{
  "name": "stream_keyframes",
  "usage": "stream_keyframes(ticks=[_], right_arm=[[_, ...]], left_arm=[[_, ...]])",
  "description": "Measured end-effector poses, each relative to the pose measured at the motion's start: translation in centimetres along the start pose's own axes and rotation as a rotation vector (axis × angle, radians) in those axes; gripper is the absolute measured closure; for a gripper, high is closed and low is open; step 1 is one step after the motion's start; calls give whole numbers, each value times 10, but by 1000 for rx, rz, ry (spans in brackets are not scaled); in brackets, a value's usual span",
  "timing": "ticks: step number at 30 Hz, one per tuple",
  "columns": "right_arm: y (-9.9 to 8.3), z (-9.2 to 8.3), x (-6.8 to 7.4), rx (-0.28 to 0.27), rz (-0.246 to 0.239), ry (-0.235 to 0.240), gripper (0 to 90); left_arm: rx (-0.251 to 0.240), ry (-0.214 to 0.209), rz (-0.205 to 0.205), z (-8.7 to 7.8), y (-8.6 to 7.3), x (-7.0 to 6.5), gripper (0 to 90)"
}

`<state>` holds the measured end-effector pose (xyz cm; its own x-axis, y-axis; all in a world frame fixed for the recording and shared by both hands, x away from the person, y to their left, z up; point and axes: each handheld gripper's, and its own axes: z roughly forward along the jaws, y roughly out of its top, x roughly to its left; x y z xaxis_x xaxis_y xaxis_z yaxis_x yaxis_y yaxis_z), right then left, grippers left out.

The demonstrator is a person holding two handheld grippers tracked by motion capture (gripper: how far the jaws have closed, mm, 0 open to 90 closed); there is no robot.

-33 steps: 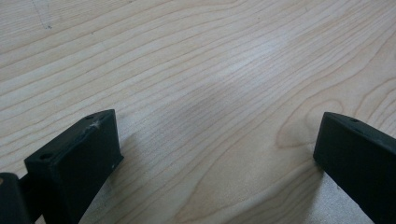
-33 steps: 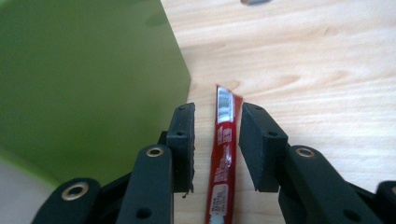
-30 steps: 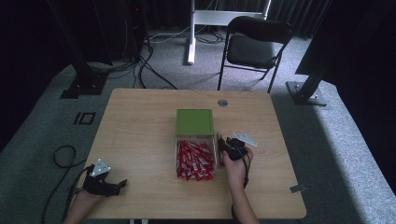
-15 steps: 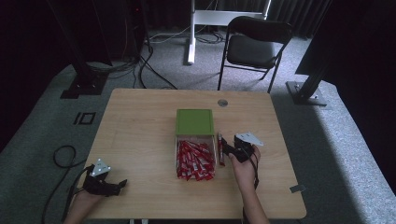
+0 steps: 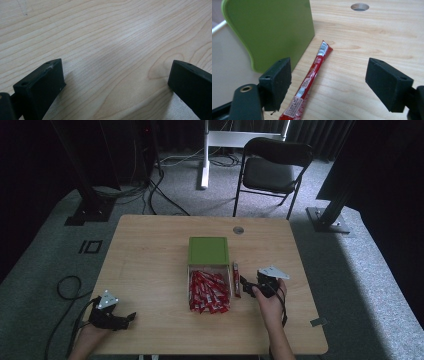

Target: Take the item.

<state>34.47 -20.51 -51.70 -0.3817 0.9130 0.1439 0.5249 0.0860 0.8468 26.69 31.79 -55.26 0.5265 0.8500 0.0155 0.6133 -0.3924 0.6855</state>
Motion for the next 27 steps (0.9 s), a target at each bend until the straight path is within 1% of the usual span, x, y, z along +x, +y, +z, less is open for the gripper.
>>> stream_keyframes(ticks=[1, 2, 4, 6, 7, 9, 10, 11, 13, 16, 20, 22, 24, 27], right_arm=[[-1, -1, -1, 0, 2, 0, 213], [-2, -2, -2, 7, -6, -7, 213], [-4, -4, -5, 10, -13, -6, 213], [-6, -6, -8, 13, 3, -9, 217], [-7, -7, -9, 11, -1, -12, 226], [-10, -8, -10, 10, -30, -19, 227], [-12, -9, -10, 9, -37, -4, 224], [-14, -10, -11, 14, -45, 22, 208], [-18, -13, -13, 43, -65, 31, 199], [-23, -18, -18, 44, -47, 25, 200], [-29, -27, -27, 51, -50, 5, 200], [-31, -32, -32, 51, -39, 2, 201], [-34, -37, -36, 64, -42, 2, 230], [-38, -42, -41, 69, -41, -4, 223]], left_arm=[[0, -1, -1, 0, 0, 0, 14], [0, 0, 0, 0, 0, 0, 14], [0, 0, 1, 0, 0, 0, 14], [0, 0, 1, 0, 0, 0, 14], [0, -1, 0, 0, 0, 0, 14], [0, 0, 2, 0, 0, 0, 14], [0, 0, 1, 0, 0, 0, 14], [0, 0, 1, 0, 0, 0, 14], [0, 0, 1, 0, 0, 0, 14], [0, 0, 1, 0, 0, 0, 14], [0, 0, 2, 0, 0, 0, 14], [0, 0, 1, 0, 0, 0, 14], [0, 0, 2, 0, 0, 0, 14], [0, 0, 2, 0, 0, 0, 14]])
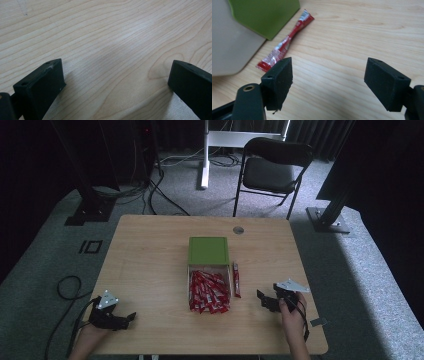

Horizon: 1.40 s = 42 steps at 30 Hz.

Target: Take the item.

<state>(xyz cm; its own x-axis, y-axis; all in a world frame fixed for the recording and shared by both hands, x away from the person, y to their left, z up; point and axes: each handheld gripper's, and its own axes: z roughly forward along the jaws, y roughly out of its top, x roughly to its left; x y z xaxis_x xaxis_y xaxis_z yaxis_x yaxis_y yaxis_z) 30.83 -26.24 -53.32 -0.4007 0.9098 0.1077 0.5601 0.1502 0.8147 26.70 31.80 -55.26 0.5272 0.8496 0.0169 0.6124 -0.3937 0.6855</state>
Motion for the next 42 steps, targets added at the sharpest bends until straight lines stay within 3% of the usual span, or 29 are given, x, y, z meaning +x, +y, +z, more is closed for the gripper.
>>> stream_keyframes(ticks=[13, 18, 21, 24, 28, 36, 42], right_arm=[[-19, -14, -13, 42, 3, -24, 210], [-22, -19, -14, 66, -24, -18, 209], [-25, -22, -16, 91, -66, -53, 220], [-29, -27, -18, 100, -41, -23, 207], [-35, -30, -21, 93, -44, -17, 207], [-45, -34, -22, 120, -106, 30, 202], [-50, -33, -20, 135, -126, 61, 182]], left_arm=[[-1, 0, 0, 0, 0, 0, 14], [-1, 0, 0, 0, 0, 0, 14], [-1, 0, 0, 0, 0, 0, 14], [-1, -1, -1, 0, 0, 0, 14], [-1, 0, 0, 0, 0, 0, 14], [-1, 0, 0, 0, 0, 0, 14], [-1, 0, 0, 0, 0, 0, 14]])
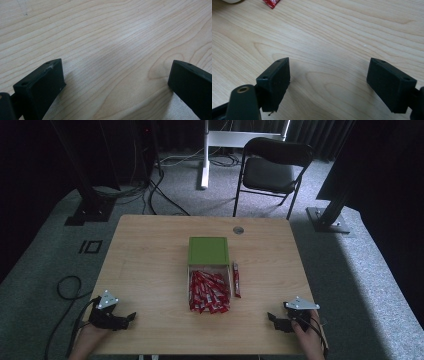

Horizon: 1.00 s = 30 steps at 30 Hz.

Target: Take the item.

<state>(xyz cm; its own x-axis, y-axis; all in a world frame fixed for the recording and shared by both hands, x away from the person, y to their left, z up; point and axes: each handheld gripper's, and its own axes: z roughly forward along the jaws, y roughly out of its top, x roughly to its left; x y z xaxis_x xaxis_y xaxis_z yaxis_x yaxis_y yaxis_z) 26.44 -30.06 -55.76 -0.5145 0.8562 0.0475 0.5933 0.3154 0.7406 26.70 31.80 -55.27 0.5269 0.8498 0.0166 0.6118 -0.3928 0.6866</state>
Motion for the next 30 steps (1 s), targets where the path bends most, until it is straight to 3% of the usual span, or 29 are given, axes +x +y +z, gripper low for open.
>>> stream_keyframes(ticks=[2, 4, 8, 15, 30], right_arm=[[0, 0, 1, 0, 5, 4, 165], [-1, 0, 3, 17, -52, -3, 118], [-3, -1, 4, 20, -80, 21, 119], [-7, -5, 2, 23, -141, 90, 118], [-8, -7, 2, 24, -162, 109, 118]], left_arm=[[0, 0, 0, 0, 0, 0, 14], [0, 0, 0, 0, 0, 0, 14], [0, 0, 0, 0, 0, 0, 14], [0, 0, 0, 0, 0, 0, 14], [0, 0, 0, 0, 0, 0, 14]])
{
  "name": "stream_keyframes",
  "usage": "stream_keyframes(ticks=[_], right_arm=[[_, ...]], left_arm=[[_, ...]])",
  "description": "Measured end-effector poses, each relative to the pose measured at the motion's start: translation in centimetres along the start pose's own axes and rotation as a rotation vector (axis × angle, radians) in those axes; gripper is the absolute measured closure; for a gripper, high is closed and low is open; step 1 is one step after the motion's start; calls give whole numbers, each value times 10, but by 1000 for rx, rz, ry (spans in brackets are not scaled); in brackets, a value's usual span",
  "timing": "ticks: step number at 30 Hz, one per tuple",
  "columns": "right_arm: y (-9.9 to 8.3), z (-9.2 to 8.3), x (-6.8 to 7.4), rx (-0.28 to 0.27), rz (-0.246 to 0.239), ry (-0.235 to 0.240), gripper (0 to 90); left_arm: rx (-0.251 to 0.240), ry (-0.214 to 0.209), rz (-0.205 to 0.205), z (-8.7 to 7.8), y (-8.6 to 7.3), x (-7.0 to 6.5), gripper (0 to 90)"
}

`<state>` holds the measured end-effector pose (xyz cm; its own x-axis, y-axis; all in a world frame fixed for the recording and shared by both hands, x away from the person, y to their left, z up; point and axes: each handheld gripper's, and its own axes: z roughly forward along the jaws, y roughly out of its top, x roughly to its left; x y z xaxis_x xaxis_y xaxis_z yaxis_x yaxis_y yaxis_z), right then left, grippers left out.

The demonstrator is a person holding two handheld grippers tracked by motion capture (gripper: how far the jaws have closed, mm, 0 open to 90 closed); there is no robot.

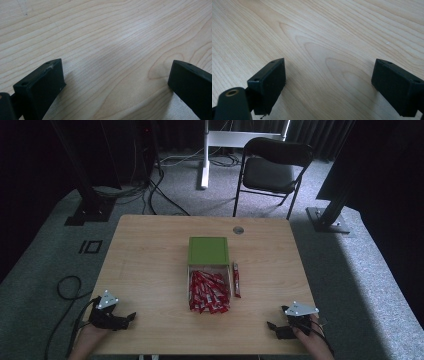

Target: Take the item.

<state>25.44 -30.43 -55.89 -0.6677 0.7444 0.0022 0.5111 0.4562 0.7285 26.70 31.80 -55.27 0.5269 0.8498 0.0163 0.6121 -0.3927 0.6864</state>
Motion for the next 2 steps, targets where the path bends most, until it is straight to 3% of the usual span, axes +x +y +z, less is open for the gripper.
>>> stream_keyframes(ticks=[2], right_arm=[[0, 0, 0, 0, 0, 0, 118]], left_arm=[[0, 0, 0, 0, 0, 0, 14]])
